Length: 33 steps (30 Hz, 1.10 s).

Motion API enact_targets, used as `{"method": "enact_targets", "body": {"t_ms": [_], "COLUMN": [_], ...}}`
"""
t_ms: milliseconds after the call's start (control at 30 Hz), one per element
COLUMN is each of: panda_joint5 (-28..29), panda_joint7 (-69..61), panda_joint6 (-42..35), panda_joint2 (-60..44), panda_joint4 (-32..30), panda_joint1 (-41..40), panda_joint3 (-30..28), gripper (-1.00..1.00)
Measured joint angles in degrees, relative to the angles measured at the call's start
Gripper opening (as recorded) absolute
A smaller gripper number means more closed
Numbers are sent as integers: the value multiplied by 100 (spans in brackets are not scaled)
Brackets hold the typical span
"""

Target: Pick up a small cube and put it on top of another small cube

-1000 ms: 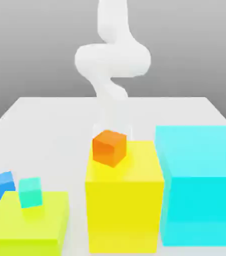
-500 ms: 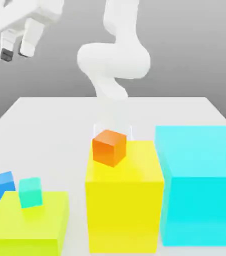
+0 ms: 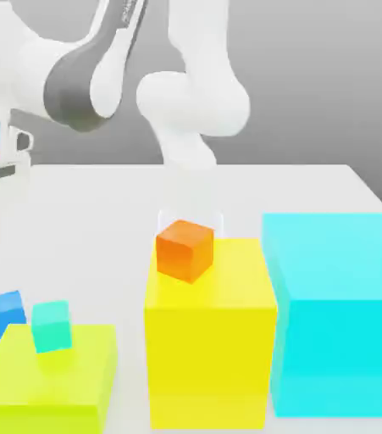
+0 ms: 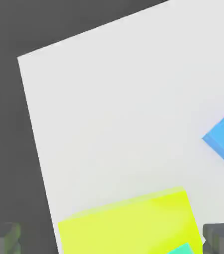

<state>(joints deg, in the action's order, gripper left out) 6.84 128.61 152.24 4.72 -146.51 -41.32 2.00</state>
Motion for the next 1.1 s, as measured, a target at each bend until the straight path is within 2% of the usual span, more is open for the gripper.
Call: {"method": "enact_targets", "body": {"t_ms": [167,300,500,533,767,967,1100], "panda_joint5": [-201,-582,-836,-828,-835,-724,-624], "panda_joint7": [1047,1726,1858,1864,1859,1900,1613], "panda_joint6": [327,588,1475,1608,1638,700,-240], "panda_joint2": [-609,-1085,-2214,-2379,-2398,-1295,-505], "panda_joint4": [-231,-416,-300,-272,-269,-433,-276], "panda_joint1": [-417,-615,-718,-733,-736,-663,-38], "panda_joint3": [-195,-330,-292,-279,-276,-289,52], "gripper": [0,0,0,-100,-100,-100,-100]}}
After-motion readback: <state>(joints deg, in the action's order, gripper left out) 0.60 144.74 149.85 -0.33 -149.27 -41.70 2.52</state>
